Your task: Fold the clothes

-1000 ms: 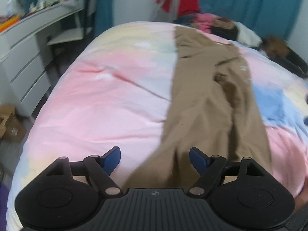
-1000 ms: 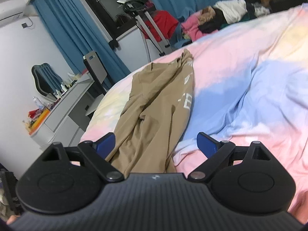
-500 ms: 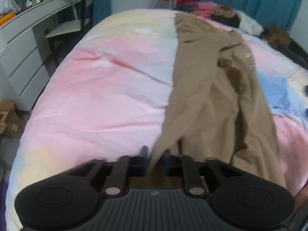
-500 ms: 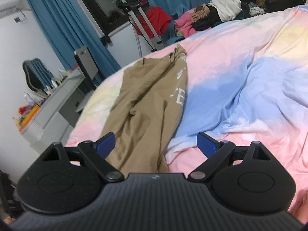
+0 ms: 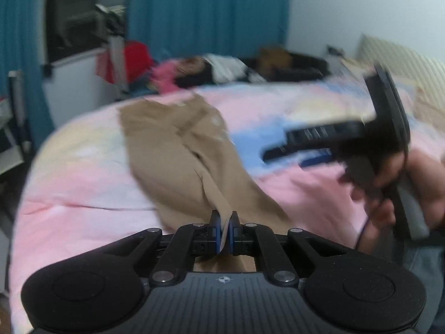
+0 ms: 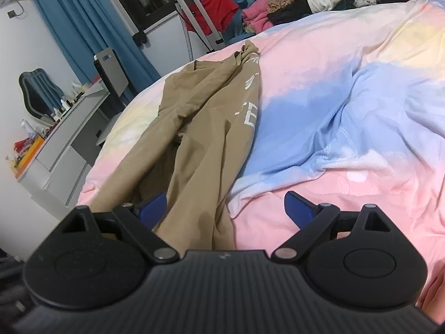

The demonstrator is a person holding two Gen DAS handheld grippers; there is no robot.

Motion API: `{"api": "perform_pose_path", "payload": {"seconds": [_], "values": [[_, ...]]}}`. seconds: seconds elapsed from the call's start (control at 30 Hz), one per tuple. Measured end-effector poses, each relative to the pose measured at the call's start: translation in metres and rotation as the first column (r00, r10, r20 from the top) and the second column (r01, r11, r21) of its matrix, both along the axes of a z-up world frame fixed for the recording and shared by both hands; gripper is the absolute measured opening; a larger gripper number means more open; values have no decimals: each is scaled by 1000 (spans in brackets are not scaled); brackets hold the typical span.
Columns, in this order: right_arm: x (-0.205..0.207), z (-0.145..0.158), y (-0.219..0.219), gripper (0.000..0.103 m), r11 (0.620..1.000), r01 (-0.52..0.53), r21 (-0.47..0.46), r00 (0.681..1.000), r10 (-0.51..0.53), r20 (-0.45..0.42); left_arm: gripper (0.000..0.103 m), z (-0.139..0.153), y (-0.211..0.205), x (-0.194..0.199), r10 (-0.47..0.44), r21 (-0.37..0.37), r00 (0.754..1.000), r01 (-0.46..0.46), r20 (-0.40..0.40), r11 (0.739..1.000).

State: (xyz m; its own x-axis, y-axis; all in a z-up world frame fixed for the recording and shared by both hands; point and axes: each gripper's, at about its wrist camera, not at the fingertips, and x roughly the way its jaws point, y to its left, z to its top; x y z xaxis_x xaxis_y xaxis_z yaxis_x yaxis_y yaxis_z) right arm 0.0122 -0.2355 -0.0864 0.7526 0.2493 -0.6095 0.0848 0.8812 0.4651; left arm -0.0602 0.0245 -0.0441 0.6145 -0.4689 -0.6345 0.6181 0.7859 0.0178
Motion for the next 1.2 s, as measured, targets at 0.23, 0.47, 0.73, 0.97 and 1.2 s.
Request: {"api": "perform_pose_path", "payload": {"seconds": [0.23, 0.47, 0.73, 0.97, 1.2], "values": [[0, -6, -2, 93, 999, -12, 51, 999, 15, -46, 46, -39, -31, 13, -50, 154, 988, 74, -149, 985], [-12, -30, 5, 92, 989, -47, 139, 984, 69, -165, 82, -23, 20, 39, 147, -98, 959, -175, -242, 980], [-22, -42, 37, 94, 980, -165, 111, 956, 187, -226, 82, -57, 35, 84, 262, -90, 835, -345, -484, 934], [-45, -38, 77, 67, 948, -310, -68, 920, 281, -272, 59, -64, 9, 77, 177, -29, 874, -213, -453, 977], [-45, -14, 58, 9, 946, -307, -105, 929, 274, -248, 11, -50, 42, 72, 193, -165, 876, -291, -443, 942]]}}
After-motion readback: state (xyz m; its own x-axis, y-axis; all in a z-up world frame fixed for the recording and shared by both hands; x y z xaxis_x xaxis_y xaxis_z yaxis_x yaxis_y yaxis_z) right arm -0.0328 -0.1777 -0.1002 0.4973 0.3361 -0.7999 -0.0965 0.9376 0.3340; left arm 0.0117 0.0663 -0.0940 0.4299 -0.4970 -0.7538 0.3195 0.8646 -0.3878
